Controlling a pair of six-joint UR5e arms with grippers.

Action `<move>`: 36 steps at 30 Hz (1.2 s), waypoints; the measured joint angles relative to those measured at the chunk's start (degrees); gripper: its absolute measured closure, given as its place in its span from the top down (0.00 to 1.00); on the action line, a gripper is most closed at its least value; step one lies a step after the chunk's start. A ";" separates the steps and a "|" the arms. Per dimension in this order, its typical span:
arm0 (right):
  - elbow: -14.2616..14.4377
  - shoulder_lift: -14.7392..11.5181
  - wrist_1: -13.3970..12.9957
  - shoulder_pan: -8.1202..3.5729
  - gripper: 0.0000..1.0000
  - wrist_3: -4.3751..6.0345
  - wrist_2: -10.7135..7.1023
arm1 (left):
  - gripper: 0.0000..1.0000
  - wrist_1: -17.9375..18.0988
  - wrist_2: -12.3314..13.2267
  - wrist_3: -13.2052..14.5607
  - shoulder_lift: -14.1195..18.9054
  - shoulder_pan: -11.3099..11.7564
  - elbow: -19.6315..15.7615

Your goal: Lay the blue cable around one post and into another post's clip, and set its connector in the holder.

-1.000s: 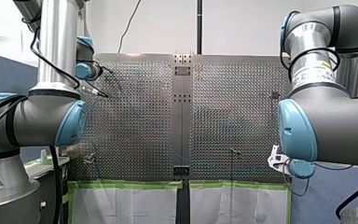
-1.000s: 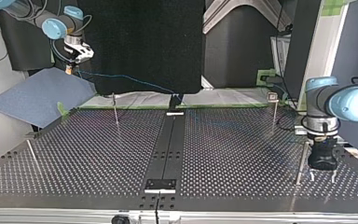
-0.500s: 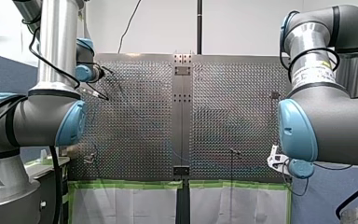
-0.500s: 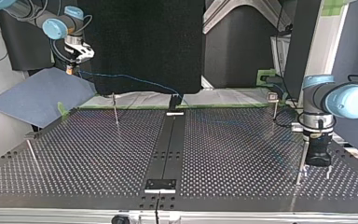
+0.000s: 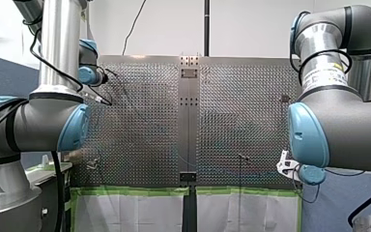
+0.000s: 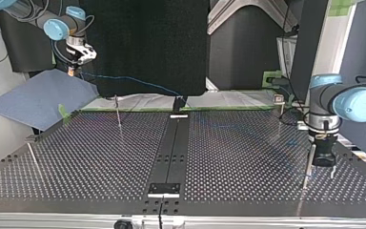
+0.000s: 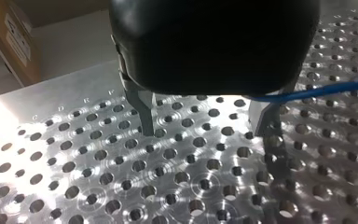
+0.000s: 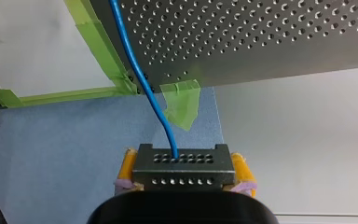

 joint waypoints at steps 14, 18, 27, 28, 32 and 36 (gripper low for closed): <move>0.01 0.00 0.06 0.09 0.00 0.09 0.00 | 1.00 -1.23 0.77 -0.38 2.74 -0.17 -0.58; 0.01 -0.01 0.05 0.09 0.00 0.09 0.00 | 1.00 -1.07 1.38 -0.49 2.79 -0.23 -1.65; 0.00 -0.02 0.09 0.11 0.00 0.09 0.00 | 1.00 -0.84 2.24 -0.16 2.81 -0.13 -3.82; 0.00 -0.02 0.09 0.11 0.00 0.09 0.00 | 1.00 -0.90 2.26 -0.07 2.81 -0.14 -3.88; 0.01 -0.02 0.09 0.11 0.00 0.09 0.00 | 1.00 -1.09 2.29 0.17 2.81 -0.16 -3.99; 0.00 -0.02 0.09 0.11 0.00 0.09 0.00 | 1.00 -1.44 2.25 0.69 3.18 -0.01 -3.99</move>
